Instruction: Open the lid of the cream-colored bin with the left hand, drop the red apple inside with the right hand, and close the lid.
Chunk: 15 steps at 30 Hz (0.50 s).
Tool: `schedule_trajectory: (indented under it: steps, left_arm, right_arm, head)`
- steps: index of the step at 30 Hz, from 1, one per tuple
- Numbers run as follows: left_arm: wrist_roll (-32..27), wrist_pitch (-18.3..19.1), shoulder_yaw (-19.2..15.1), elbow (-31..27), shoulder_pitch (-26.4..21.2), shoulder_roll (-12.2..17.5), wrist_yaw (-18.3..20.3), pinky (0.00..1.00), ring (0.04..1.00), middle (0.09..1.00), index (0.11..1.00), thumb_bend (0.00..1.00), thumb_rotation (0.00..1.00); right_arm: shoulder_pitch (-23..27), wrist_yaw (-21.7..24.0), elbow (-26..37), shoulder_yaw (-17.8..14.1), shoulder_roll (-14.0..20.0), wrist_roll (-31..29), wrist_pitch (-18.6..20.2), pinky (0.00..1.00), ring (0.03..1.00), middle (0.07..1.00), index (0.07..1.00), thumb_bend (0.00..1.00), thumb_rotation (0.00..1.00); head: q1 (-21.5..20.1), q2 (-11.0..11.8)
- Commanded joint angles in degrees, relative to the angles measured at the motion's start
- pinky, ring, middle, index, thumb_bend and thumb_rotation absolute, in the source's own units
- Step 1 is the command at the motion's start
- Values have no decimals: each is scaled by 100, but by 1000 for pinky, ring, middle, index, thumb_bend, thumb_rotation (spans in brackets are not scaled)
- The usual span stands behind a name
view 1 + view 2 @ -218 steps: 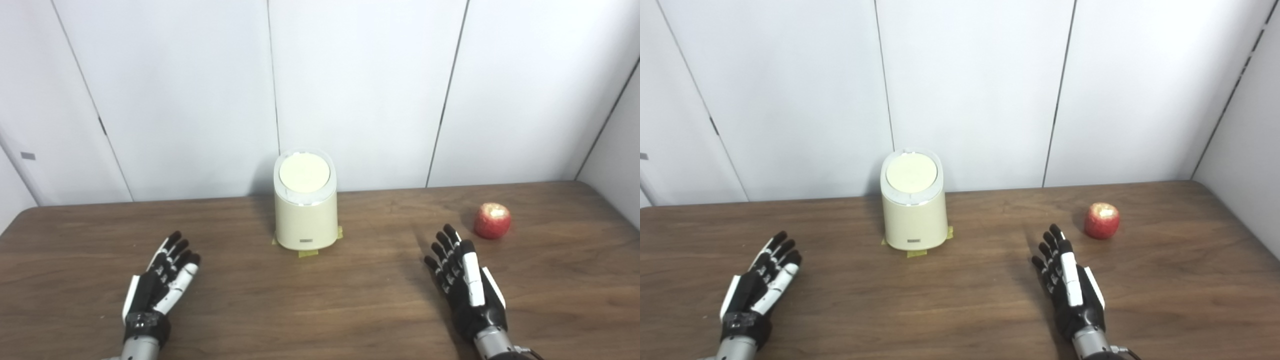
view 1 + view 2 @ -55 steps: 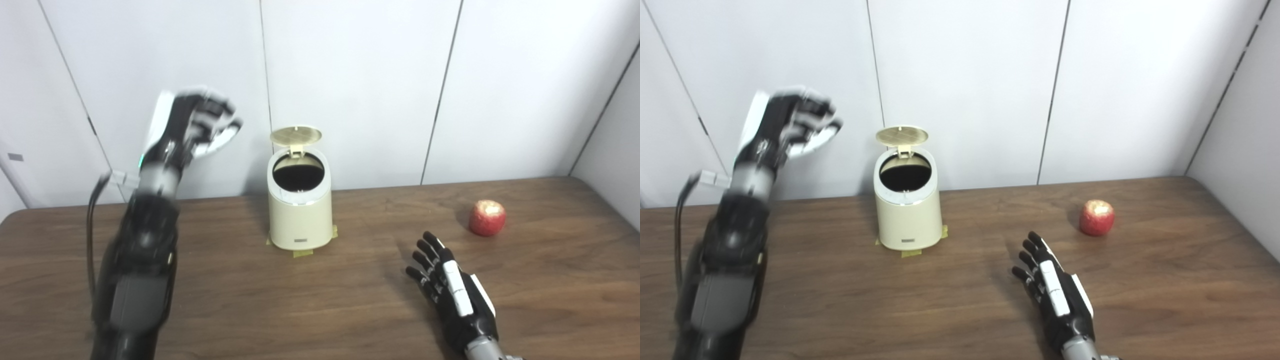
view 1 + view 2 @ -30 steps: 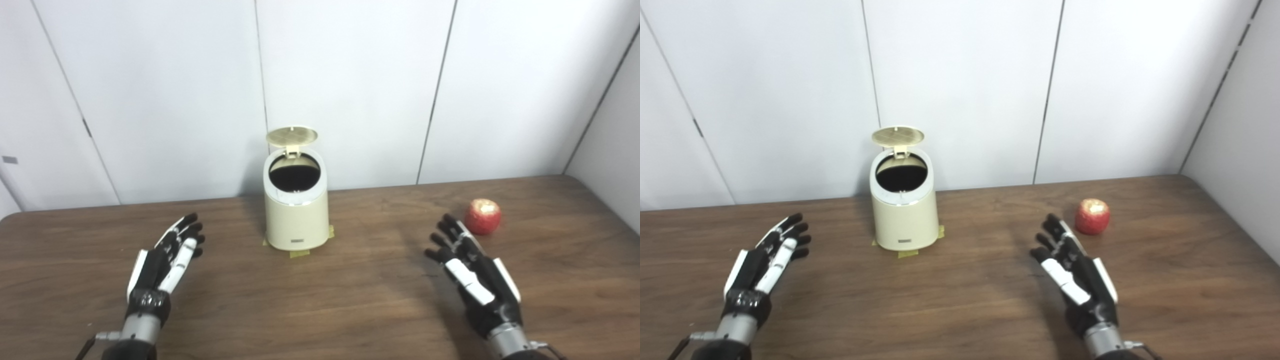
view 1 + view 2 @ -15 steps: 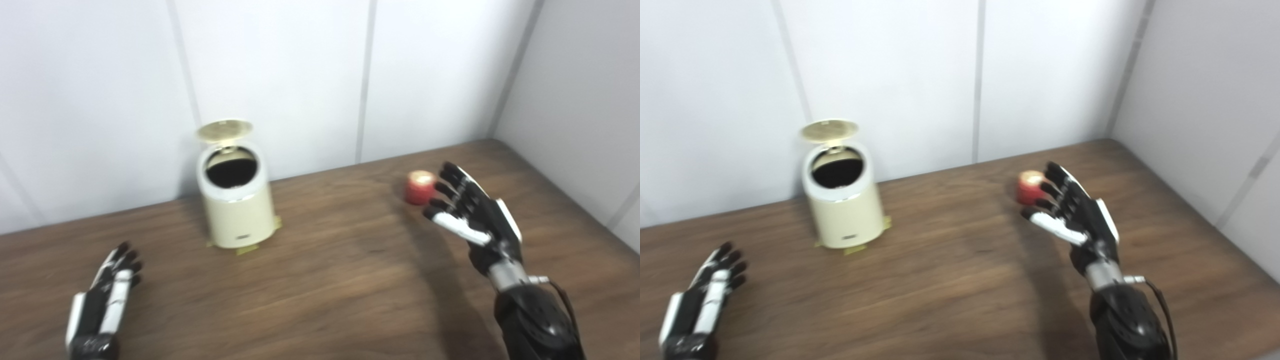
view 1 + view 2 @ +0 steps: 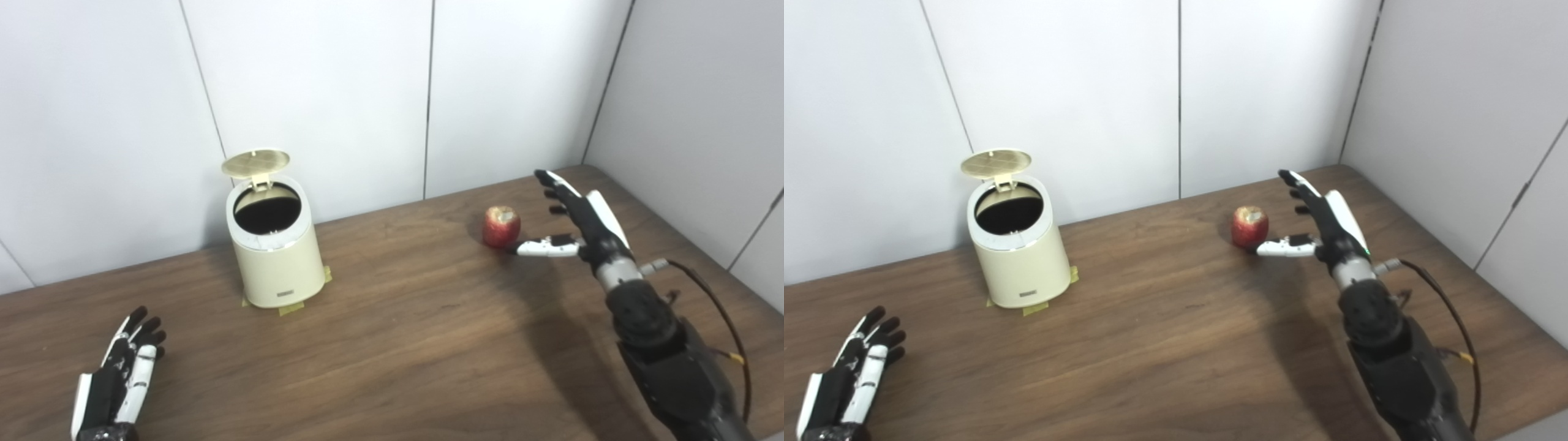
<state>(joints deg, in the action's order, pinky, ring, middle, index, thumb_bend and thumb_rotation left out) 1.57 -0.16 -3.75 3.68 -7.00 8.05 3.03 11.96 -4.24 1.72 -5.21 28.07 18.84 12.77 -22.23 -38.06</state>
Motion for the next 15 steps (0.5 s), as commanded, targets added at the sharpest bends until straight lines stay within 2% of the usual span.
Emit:
schedule_trajectory:
  steps: [1, 5, 10, 15]
  left_arm:
    - [90, 87, 17, -176, -40, 81, -32, 878, 881, 889, 946, 268, 558]
    - [98, 174, 10, -244, -35, 87, -39, 911, 886, 888, 945, 253, 503]
    - [13, 140, -41, -205, -47, 108, -16, 897, 882, 877, 934, 242, 479]
    - [-33, 111, -59, -209, -39, 106, 2, 882, 877, 875, 933, 233, 460]
  right_arm:
    - [415, 50, 3, 152, 323, 446, -78, 839, 940, 954, 925, 938, 196]
    - [676, 354, -197, 485, 497, 827, 90, 819, 958, 976, 941, 946, 190]
    - [1208, 677, -741, 965, 648, 1402, 282, 830, 945, 943, 913, 991, 196]
    - [1538, 855, -1144, 1185, 682, 1576, 283, 832, 930, 924, 886, 988, 182]
  head:
    - [-20, -1]
    - [-24, -5]
    - [-57, -1]
    - [-48, 23]
